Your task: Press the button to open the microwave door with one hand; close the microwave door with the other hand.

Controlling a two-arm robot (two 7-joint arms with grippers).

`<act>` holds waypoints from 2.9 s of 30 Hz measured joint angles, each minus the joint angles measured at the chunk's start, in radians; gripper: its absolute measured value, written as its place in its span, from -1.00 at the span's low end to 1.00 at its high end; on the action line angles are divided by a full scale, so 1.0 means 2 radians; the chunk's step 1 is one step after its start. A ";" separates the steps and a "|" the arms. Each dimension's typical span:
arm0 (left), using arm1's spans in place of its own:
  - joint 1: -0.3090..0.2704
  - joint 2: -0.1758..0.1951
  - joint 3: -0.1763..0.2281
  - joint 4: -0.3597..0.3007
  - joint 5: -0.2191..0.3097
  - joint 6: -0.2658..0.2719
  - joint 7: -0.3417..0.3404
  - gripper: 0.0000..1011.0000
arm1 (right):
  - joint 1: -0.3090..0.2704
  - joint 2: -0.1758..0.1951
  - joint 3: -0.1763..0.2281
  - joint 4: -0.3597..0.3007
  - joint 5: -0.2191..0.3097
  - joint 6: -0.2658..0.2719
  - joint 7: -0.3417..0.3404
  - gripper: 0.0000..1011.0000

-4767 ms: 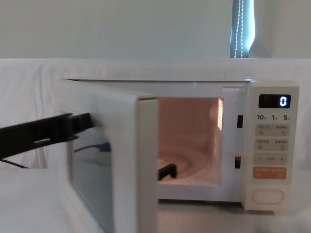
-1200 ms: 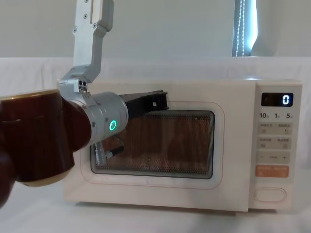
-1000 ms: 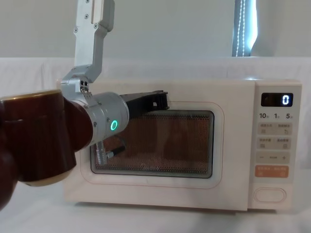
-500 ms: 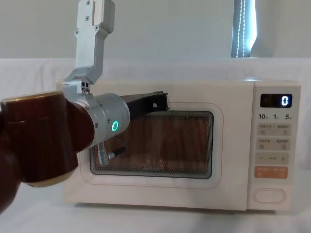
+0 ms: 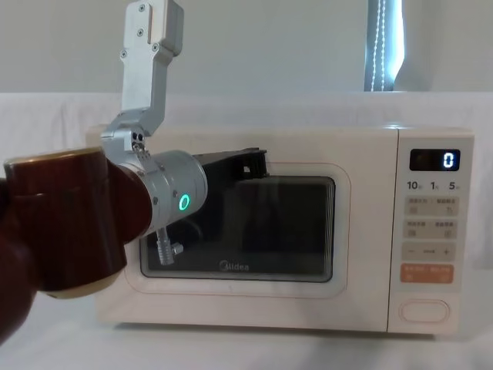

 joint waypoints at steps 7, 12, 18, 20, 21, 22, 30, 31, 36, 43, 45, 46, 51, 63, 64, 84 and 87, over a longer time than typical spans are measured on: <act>-0.001 -0.002 -0.002 0.002 0.000 0.000 0.000 -1.00 | 0.000 0.000 0.000 0.000 0.000 0.000 0.000 0.98; 0.002 -0.001 -0.003 -0.004 -0.001 0.005 0.000 -1.00 | 0.000 0.000 0.000 0.000 0.000 0.000 0.000 0.98; 0.014 0.003 -0.003 -0.028 -0.005 0.017 0.001 -1.00 | 0.000 0.000 0.000 0.000 0.000 0.000 0.000 0.98; 0.020 0.005 -0.003 -0.040 -0.007 0.022 0.000 -1.00 | 0.000 0.000 0.000 0.000 0.000 0.000 0.000 0.98; 0.022 0.006 -0.003 -0.044 -0.008 0.024 0.000 -1.00 | 0.000 0.000 0.000 0.000 0.000 0.000 0.000 0.98; 0.024 0.008 -0.003 -0.048 -0.008 0.025 0.000 -1.00 | 0.000 0.000 0.000 0.000 0.000 0.000 0.000 0.98; 0.053 0.029 -0.004 -0.096 -0.018 0.037 -0.009 -1.00 | 0.000 0.000 0.000 0.000 0.000 0.000 0.000 0.98; 0.059 0.034 -0.004 -0.105 -0.020 0.038 -0.011 -1.00 | 0.000 0.000 0.000 0.000 0.000 0.000 0.000 0.98; 0.076 0.051 -0.004 -0.130 -0.024 0.035 -0.018 -0.90 | 0.000 0.000 0.000 0.000 0.000 0.000 0.000 0.98; 0.105 0.072 -0.011 -0.163 -0.028 0.028 -0.017 -0.52 | 0.000 0.000 0.000 0.000 0.000 0.000 0.000 0.98; 0.117 0.081 -0.014 -0.174 -0.025 0.022 -0.013 -0.41 | 0.000 0.000 0.000 0.000 0.000 0.000 0.000 0.98; 0.122 0.083 -0.015 -0.177 -0.023 0.019 -0.011 -0.38 | 0.000 0.000 0.000 0.000 0.000 0.000 0.000 0.98; 0.154 0.096 -0.031 -0.198 -0.015 0.006 0.004 -0.01 | 0.000 0.000 0.000 0.000 0.000 0.000 0.000 0.98; 0.204 0.097 -0.065 -0.209 -0.020 -0.005 0.019 0.68 | 0.000 0.000 0.000 0.000 0.000 0.000 0.000 0.98; 0.209 0.097 -0.068 -0.209 -0.020 -0.006 0.021 0.73 | 0.000 0.000 0.000 0.000 0.000 0.000 0.000 0.98; 0.250 0.087 -0.099 -0.190 -0.008 -0.030 0.034 0.98 | 0.000 0.000 0.000 0.000 0.000 0.000 0.000 0.98; 0.252 0.085 -0.103 -0.186 -0.006 -0.034 0.035 0.98 | 0.000 0.000 0.000 0.000 0.000 0.000 0.000 0.98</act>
